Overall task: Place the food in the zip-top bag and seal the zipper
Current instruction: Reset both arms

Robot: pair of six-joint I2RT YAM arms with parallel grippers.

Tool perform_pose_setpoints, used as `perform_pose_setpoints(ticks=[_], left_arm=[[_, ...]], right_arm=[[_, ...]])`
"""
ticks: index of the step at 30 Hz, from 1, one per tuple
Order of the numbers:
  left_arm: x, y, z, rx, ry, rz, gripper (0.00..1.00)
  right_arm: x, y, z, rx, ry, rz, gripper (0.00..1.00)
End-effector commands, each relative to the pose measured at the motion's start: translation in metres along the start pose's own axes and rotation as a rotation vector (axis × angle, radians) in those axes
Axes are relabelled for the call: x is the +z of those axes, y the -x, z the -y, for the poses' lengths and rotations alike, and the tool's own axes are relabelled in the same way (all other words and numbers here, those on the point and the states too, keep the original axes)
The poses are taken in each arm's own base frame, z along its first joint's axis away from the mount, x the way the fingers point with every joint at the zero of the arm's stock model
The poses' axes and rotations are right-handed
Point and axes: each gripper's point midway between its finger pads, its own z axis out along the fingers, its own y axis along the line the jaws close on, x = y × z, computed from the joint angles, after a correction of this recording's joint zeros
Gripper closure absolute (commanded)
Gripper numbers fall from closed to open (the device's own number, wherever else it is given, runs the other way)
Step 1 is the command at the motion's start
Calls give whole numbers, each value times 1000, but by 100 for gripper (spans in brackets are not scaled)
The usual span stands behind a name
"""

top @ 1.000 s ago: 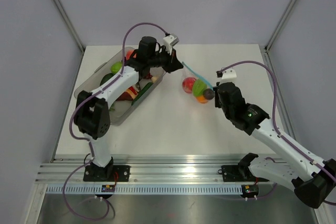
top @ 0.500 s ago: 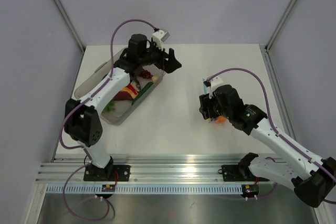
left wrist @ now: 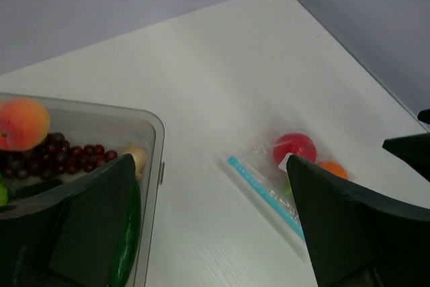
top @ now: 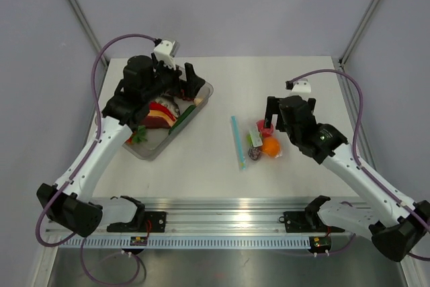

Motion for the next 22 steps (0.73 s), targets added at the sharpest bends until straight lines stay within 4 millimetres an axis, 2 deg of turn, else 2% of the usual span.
perform_pose_setpoints(ticks=[1,4,7,13,22], left_arm=[[-15,-27,-9,-75,76,-60,1],[-27,-38,-10,-108,99,-56,1],[-36,-55,-17,-112,145,-94,1],[-48,-64,-25,-88,189,-102,1],[-51,-74,-29,-83,215,-158,1]], right_arm=[[19,1,27,106,-153,-46,0],[36,0,36,188,-157,-82,1],[45,-2,41,216,-178,-101,1],[43,-11,55,243,-274,-134,1],[30,-22,71,281,-339,-110,1]])
